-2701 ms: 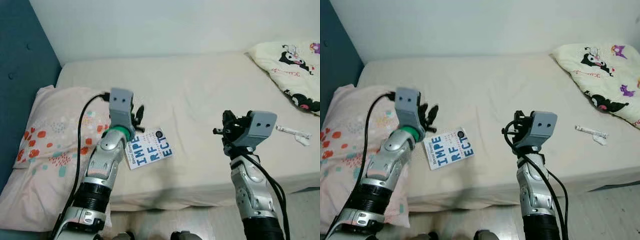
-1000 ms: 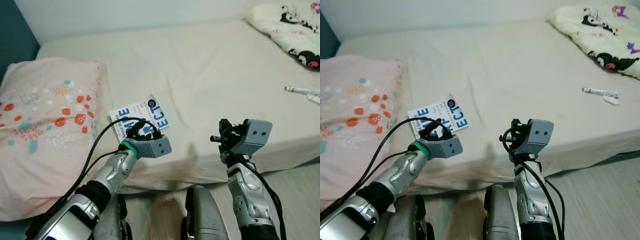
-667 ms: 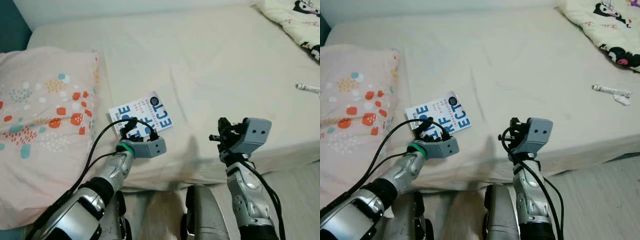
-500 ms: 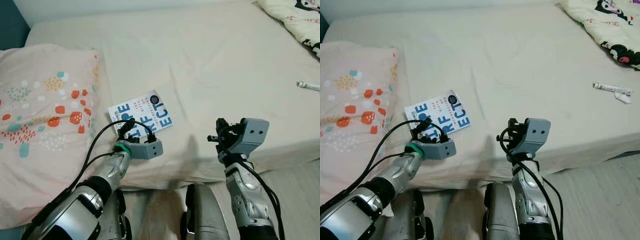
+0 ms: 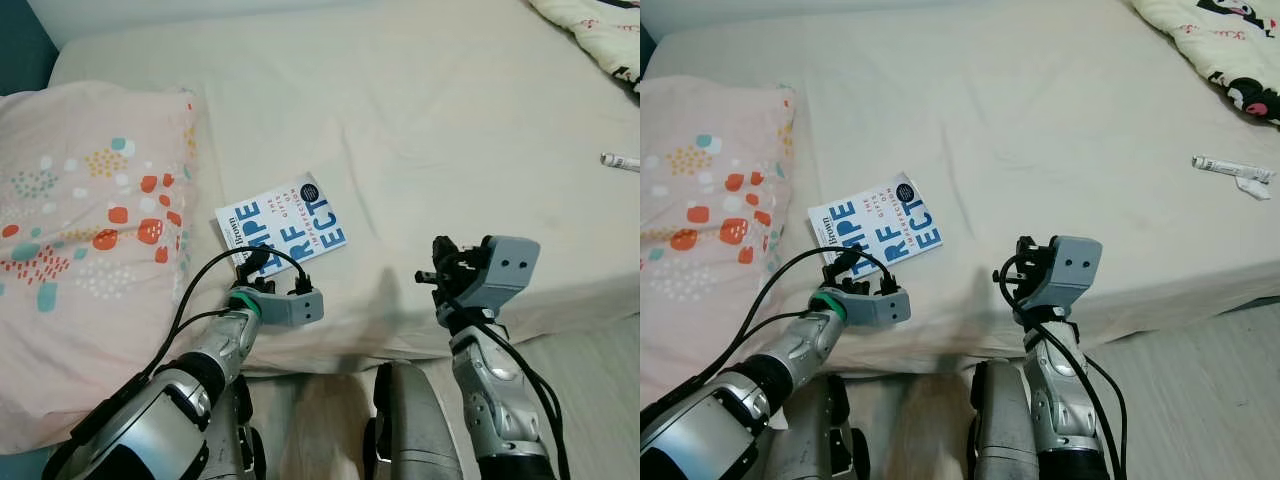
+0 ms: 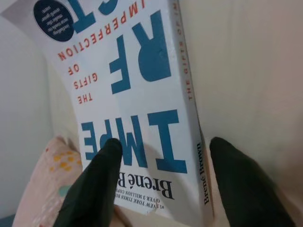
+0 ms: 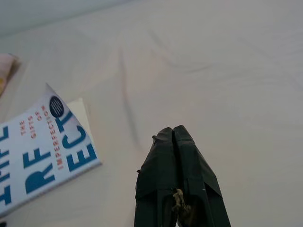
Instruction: Clean up the room
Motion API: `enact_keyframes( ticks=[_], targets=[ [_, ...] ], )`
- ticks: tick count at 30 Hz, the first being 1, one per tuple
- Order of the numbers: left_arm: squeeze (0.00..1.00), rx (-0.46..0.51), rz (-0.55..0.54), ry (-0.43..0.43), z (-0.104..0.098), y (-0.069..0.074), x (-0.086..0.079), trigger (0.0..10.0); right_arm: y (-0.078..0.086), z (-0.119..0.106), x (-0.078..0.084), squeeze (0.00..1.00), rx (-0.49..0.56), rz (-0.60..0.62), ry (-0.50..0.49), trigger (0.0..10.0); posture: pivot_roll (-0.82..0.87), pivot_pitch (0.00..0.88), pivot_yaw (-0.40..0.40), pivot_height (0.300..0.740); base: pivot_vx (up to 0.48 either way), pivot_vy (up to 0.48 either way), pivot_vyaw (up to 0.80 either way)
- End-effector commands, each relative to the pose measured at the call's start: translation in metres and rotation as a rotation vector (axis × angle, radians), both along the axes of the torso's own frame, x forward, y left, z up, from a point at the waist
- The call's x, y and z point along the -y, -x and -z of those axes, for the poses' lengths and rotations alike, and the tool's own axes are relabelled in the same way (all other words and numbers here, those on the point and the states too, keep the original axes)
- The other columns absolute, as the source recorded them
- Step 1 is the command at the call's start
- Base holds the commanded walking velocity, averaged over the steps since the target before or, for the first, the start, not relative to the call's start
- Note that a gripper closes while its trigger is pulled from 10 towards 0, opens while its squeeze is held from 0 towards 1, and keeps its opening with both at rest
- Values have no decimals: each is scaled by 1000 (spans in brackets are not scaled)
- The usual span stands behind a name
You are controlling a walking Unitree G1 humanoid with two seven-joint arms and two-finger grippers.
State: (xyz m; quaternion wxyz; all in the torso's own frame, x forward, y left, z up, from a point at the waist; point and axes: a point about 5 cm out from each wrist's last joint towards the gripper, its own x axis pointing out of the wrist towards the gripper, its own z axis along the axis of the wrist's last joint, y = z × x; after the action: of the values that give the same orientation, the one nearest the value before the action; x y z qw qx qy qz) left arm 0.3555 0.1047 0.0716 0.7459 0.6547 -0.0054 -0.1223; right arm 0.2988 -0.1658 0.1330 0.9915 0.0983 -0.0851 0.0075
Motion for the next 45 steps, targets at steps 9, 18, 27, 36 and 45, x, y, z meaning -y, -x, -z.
enact_keyframes(
  ticks=[9, 18, 27, 36, 45],
  targets=[
    [0, 76, -42, -24, -3, -2, -6, 0, 4, 4, 0, 0, -19, 11, -5, 10000, -94, 258, 76, 594, 0, 0, 0],
    [0, 134, -35, -35, 0, 2, -19, 0, 3, 3, -2, 0, -18, 10, -12, 10000, -78, 246, 84, 594, 0, 0, 0],
    [0, 190, 32, -28, 0, 6, -25, 0, 3, 4, -1, 0, -19, 11, -11, 10000, -69, 240, 81, 594, 0, 0, 0],
    [0, 232, 98, 3, 11, 25, -46, 10000, 3, 5, 2, 0, -22, 15, -10, 10000, -53, 249, 75, 594, 0, 0, 0],
    [0, 210, 166, 34, 20, 49, -54, 10000, 2, 6, 0, 0, -30, 1, -8, 10000, -43, 254, 65, 594, 0, 0, 0]
  ],
)
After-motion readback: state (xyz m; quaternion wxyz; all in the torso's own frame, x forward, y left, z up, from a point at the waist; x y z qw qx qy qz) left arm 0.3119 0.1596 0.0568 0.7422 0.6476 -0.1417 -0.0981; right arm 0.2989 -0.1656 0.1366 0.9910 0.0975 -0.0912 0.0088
